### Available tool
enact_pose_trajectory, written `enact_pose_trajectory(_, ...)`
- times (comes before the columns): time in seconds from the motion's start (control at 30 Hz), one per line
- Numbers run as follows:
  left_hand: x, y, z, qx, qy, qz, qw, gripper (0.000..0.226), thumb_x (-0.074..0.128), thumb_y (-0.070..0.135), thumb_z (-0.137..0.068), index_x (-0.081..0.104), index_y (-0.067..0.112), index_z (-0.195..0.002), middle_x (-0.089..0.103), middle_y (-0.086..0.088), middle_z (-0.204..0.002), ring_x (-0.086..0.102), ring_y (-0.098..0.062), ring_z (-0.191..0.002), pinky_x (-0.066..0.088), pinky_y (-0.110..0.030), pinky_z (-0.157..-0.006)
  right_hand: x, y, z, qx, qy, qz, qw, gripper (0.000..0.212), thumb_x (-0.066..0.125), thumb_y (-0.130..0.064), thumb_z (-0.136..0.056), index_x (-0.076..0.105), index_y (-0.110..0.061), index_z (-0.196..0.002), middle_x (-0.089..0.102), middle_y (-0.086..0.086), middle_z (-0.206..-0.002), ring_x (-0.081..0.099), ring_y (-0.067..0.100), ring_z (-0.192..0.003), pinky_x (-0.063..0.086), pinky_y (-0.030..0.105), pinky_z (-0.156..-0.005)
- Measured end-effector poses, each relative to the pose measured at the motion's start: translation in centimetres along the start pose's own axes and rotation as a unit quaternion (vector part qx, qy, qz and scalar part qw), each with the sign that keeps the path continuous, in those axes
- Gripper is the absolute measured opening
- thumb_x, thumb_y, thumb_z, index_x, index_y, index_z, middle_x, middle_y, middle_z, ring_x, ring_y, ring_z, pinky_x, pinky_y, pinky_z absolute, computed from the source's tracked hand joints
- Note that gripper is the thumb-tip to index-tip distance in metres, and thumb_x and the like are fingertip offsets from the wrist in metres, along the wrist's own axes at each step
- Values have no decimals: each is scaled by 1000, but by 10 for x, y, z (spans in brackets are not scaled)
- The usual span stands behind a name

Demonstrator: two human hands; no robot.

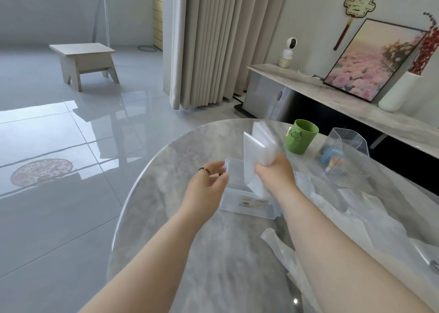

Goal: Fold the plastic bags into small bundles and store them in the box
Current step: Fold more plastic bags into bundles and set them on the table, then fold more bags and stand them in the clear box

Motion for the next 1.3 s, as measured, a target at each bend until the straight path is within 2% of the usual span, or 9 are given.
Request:
enact_pose_trajectory(0.13, 39, 28, -19, -3, -80, 11, 997, 79, 59, 42, -84, 16, 24, -146, 35, 7, -140, 46, -11, -119, 39, -26, -97, 12, -5, 1, -16, -5, 99, 995, 12, 38, -21, -91, 42, -16, -81, 46, -2, -79, 45, 22, -75, 28, 24, -50)
enact_pose_trajectory(0.23, 44, 33, -37, -23, -25, 16, 999, 94, 69, 41, -76, 11, 24, -147, 39, -2, -142, 43, -19, -128, 38, -34, -105, 19, -17, 8, -72, -14, 126, 989, 19, 38, -21, -92, 40, -20, -73, 48, -3, -80, 44, 17, -76, 28, 24, -54)
enact_pose_trajectory(0.33, 34, 28, -54, -52, 41, -27, 997, 69, 67, 25, -79, 32, 11, -137, 61, -1, -98, 60, -18, -90, 50, -32, -82, 30, -13, 12, -96, -90, 116, 984, 15, 47, -19, -90, 50, -14, -104, 51, 1, -109, 47, 15, -83, 35, 25, -68)
enact_pose_trajectory(0.43, 22, 18, -69, -55, 73, -107, 990, 32, 54, 9, -80, 52, 1, -111, 50, -1, -69, 50, -20, -64, 39, -27, -55, 32, 2, 15, -61, -172, 51, 982, 33, 52, -13, -87, 48, -15, -120, 48, -5, -109, 45, 12, -84, 42, 27, -74)
enact_pose_trajectory(0.63, 25, 13, -65, -54, 77, -214, 972, 15, 50, 15, -84, 48, 7, -97, 52, -3, -78, 52, -27, -79, 38, -27, -57, 1, 20, 1, -16, -109, 71, 991, 37, 37, -6, -91, 51, -13, -125, 56, 0, -123, 51, 16, -103, 40, 24, -87)
enact_pose_trajectory(0.73, 29, 18, -62, -23, 81, -296, 951, 45, 55, 32, -83, 45, 18, -124, 56, -2, -106, 54, -25, -104, 39, -27, -66, 2, 22, -2, -6, -136, 103, 985, 42, 37, -7, -92, 46, -17, -131, 53, -2, -128, 50, 18, -118, 41, 29, -96)
enact_pose_trajectory(0.87, 30, 26, -60, 69, 56, -304, 948, 75, 55, 35, -87, 9, 34, -146, 31, 5, -141, 50, -17, -113, 40, -29, -71, 5, 27, -3, -1, -137, 97, 986, 42, 34, -6, -93, 47, -18, -131, 53, -2, -130, 49, 18, -118, 40, 31, -99)
enact_pose_trajectory(1.0, 36, 19, -60, 83, 20, -389, 917, 49, 47, 28, -91, 37, 29, -138, 41, 9, -141, 56, -19, -107, 43, -27, -72, 4, 30, -3, -9, -129, 91, 987, 41, 32, -6, -94, 48, -18, -130, 53, -2, -128, 50, 18, -116, 40, 28, -94)
enact_pose_trajectory(1.3, 27, 27, -35, 105, 95, -390, 910, 47, 44, 39, -93, 41, 24, -137, 29, 10, -146, 31, -15, -132, 36, -31, -97, -23, 33, 11, -53, -45, 80, 994, 37, 33, -3, -93, 59, -12, -117, 59, 6, -121, 53, 19, -110, 37, 19, -81)
Point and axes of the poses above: each hand's wrist, its own z-axis away from the middle knuckle, its own x-axis out of the palm, y = z × x, the point moved 4 cm from there along -z, towards the middle knuckle
